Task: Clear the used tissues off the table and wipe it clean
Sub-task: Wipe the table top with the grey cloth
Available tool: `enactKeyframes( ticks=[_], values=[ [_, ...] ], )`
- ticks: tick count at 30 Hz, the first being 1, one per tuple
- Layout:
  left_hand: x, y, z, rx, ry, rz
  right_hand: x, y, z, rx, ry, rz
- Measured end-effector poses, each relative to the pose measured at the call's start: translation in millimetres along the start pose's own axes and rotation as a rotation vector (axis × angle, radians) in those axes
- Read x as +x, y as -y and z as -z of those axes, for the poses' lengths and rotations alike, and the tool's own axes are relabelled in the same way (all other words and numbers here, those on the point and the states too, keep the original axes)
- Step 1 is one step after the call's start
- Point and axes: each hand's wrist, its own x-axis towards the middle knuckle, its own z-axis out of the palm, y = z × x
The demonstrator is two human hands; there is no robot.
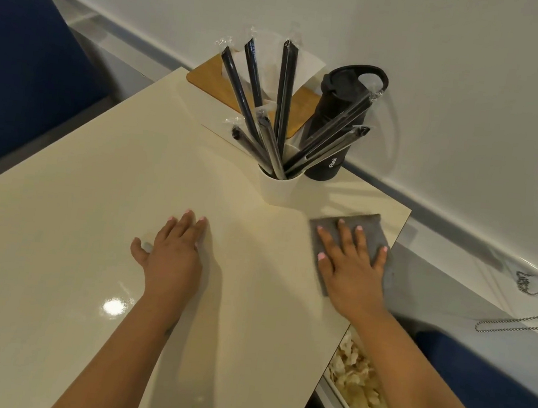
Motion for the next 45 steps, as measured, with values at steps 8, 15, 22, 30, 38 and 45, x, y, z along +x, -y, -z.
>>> enactKeyframes(
  ticks=[8,15,22,30,38,45],
  values=[
    [4.4,5.3,4.0,-0.007,0.013,0.009,-26.1,87.0,-26.1,0.025,-0.059,0.258],
    [9.6,16.7,7.8,-0.023,0.042,0.005,-22.9,63.7,-24.4,0.017,-0.079,0.18],
    [10.8,18.9,9.4,-0.017,0.038,-0.029,-32.4,127.8,-37.8,0.013,-0.078,0.402],
    [12.2,21.0,10.3,-0.031,0.05,-0.033,-17.7,102.1,-29.9,0.04,-0.084,0.237],
    [18.6,25.3,15.3,0.014,0.098,-0.029,-63.5,126.2,-43.3,0.006,-0.025,0.56],
    [13.7,25.0,21.3,-0.098,0.084,-0.045,-21.3,112.2,-24.6,0.012,-0.007,0.319]
  ],
)
